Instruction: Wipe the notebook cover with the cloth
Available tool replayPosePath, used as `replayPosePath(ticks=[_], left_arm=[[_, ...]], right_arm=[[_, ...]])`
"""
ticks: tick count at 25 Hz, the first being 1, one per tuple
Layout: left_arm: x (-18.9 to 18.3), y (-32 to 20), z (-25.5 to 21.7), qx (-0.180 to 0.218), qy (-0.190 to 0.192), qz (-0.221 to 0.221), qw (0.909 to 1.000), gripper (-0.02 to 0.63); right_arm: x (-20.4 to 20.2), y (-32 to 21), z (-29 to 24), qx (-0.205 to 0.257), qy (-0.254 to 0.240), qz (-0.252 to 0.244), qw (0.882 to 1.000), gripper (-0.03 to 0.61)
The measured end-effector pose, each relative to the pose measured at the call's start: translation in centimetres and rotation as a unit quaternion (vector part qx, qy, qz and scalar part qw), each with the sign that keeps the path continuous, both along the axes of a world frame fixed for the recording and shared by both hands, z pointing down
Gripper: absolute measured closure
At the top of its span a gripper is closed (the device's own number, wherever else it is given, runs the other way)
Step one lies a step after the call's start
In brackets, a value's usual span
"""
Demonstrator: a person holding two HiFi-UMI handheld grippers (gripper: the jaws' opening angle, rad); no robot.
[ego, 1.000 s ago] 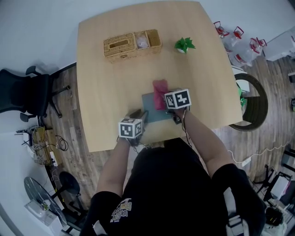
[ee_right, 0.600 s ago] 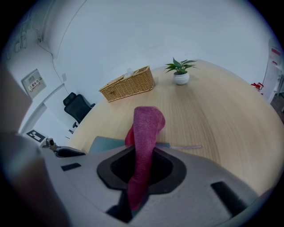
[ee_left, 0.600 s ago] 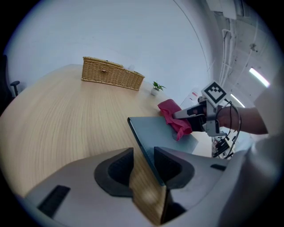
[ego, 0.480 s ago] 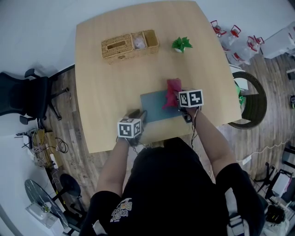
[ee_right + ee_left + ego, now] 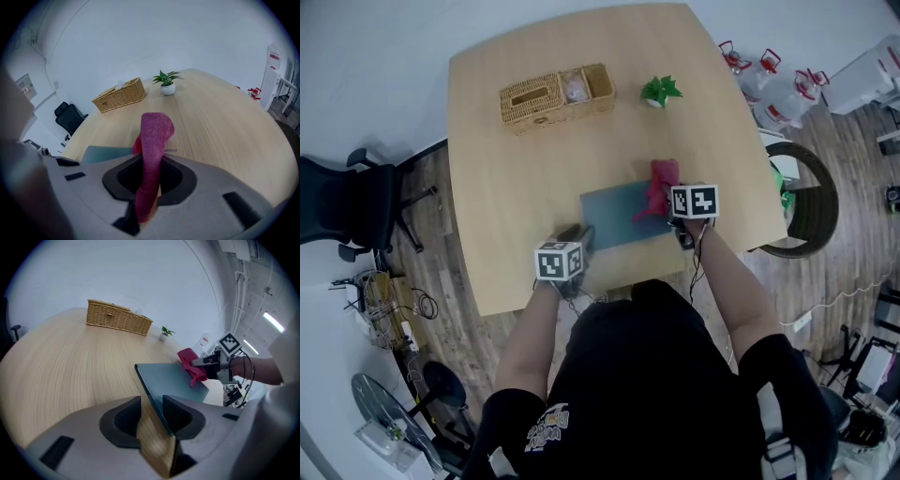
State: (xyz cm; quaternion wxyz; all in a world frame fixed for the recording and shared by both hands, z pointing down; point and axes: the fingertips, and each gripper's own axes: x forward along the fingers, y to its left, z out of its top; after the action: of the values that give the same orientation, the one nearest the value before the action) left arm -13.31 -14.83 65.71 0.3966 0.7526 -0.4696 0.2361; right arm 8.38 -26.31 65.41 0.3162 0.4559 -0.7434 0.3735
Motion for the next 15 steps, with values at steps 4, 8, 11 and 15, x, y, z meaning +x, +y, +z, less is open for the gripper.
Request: replayPosePath(ticks=[4, 8, 11, 15], left_arm=[[0.0, 0.1, 0.0, -0.001, 0.0, 0.0, 1.0, 0.474], [-0.1, 0.1, 0.1, -0.002, 0.002, 0.001, 1.0, 0.474], [0.0, 0.1, 0.0, -0.001, 0.007, 0.002, 1.0, 0.474], [0.1, 0.0, 0.3, 0.018, 0.037, -0.008, 0.9991, 0.474]], right_arm=[[1.4, 0.3, -0.6, 0.015, 0.006, 0.021, 1.0, 0.511], [2.3, 0.6, -1.9, 0.035, -0.003, 0.036, 0.999, 0.511], [2.3, 0.9, -3.6, 0.054, -0.012, 0.038, 0.998, 0.511], [1.7, 1.4, -6.5, 0.093, -0.036, 0.035, 0.994, 0.511]])
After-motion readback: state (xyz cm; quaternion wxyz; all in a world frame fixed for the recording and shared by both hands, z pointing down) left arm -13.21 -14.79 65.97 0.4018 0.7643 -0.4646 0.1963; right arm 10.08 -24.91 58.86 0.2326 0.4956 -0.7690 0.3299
